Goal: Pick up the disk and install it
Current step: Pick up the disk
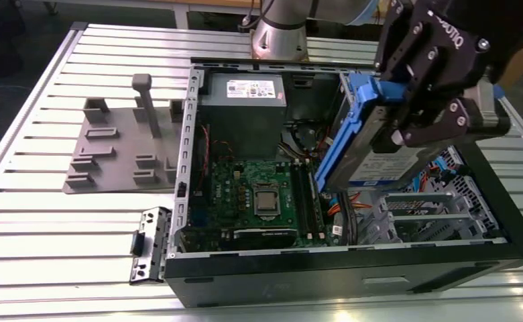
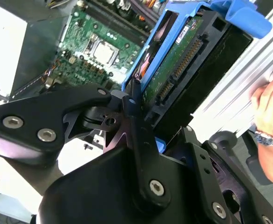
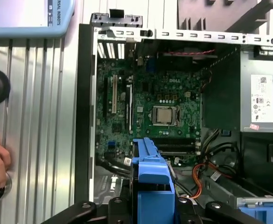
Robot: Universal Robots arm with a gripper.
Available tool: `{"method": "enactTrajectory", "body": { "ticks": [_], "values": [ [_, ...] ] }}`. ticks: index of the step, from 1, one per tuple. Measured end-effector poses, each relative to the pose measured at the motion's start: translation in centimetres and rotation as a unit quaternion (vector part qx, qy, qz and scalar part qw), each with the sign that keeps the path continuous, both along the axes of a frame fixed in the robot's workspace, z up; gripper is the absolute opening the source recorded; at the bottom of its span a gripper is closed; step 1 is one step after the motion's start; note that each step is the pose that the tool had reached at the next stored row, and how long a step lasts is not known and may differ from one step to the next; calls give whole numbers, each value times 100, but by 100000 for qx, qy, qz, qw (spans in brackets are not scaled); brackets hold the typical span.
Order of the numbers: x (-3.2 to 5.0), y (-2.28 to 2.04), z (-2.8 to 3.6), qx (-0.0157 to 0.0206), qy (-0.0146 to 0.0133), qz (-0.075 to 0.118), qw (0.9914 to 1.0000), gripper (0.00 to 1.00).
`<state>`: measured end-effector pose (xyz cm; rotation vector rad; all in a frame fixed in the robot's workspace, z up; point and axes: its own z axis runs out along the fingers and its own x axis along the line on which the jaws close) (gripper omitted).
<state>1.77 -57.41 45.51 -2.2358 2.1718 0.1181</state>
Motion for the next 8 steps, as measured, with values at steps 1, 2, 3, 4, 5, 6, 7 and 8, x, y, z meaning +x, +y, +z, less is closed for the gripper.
{"method": "enactTrajectory", "body": {
  "ticks": [1,2,3,4,5,6,7,8],
  "values": [
    [34,-13,-4,-1,6,-5,100000,36],
    [69,-26,-8,-1,13,-2,100000,36],
    [107,-39,-12,0,21,0,100000,36],
    [142,-51,-15,-1,26,5,100000,36],
    [176,-63,-19,3,31,1,100000,36],
    [211,-75,-23,5,39,-3,100000,36],
    [247,-86,-26,0,47,1,100000,36],
    [283,-97,-29,-1,54,1,100000,36]
  ]
}}
